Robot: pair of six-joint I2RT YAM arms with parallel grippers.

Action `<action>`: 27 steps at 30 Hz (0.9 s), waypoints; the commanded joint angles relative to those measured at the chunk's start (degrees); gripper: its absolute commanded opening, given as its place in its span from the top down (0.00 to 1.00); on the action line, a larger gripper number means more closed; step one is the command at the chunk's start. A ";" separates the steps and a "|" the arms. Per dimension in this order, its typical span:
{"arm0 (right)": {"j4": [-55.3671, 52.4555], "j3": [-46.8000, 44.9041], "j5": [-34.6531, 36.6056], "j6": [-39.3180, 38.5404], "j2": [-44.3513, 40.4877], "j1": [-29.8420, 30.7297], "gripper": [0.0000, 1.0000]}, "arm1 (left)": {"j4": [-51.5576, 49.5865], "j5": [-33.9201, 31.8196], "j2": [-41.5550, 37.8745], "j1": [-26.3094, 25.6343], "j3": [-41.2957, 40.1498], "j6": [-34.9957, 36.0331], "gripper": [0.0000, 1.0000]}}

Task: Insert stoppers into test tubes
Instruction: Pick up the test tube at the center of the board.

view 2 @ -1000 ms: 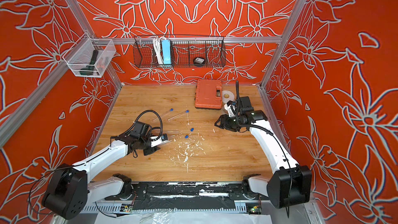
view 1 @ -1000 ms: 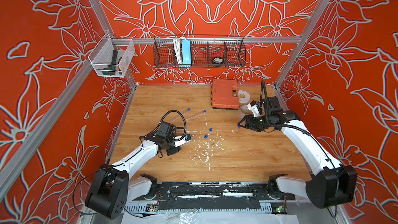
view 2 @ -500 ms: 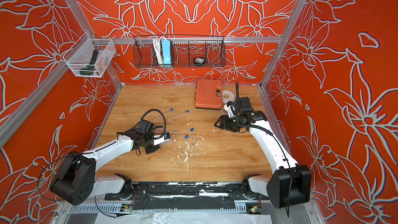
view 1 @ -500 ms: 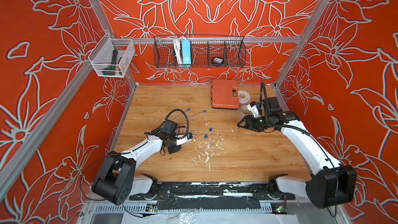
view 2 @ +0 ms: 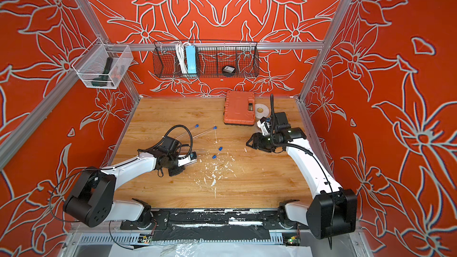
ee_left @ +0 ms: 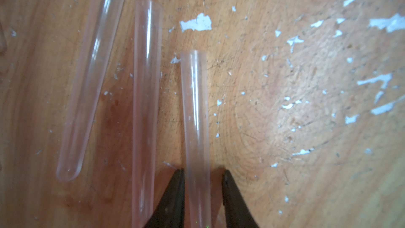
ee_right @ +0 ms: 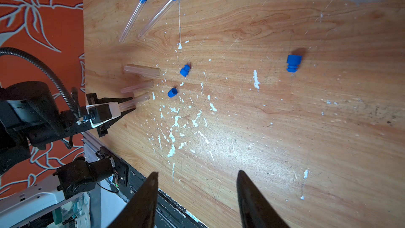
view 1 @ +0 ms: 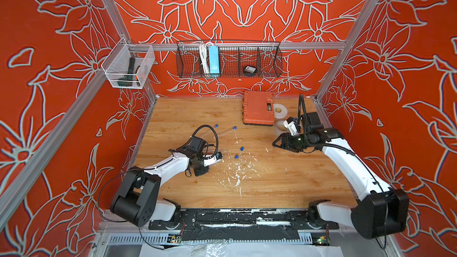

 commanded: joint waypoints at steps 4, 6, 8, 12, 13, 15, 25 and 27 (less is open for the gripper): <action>-1.22 -0.43 0.23 -1.67 -1.24 -0.42 0.42 | -2.21 0.95 1.54 -0.22 0.71 -0.20 0.84; -1.15 -0.53 0.13 -1.68 -1.23 -0.38 0.42 | -2.22 0.89 1.18 -0.22 0.54 -0.20 0.85; -1.21 -0.66 0.14 -1.68 -1.36 -0.37 0.42 | -2.01 1.02 0.87 -0.22 0.19 -0.29 0.86; -1.20 -1.04 0.12 -1.68 -1.54 -0.37 0.42 | -1.82 1.22 -0.13 -0.22 -0.31 -0.39 0.88; -1.22 -1.05 0.09 -1.63 -1.54 -0.35 0.42 | -1.73 1.20 -0.30 -0.22 -0.48 -0.40 0.89; -1.21 -1.05 0.13 -1.70 -1.54 -0.37 0.42 | -1.78 1.28 -0.66 -0.22 -0.63 -0.37 0.90; -0.85 -0.27 0.02 -1.37 -1.26 -0.42 0.42 | -1.60 1.25 -1.99 -0.22 -0.91 -0.46 0.95; -0.89 -0.35 -0.13 -1.22 -1.27 -0.37 0.42 | -1.44 1.31 -2.35 -0.22 -0.85 -0.66 0.98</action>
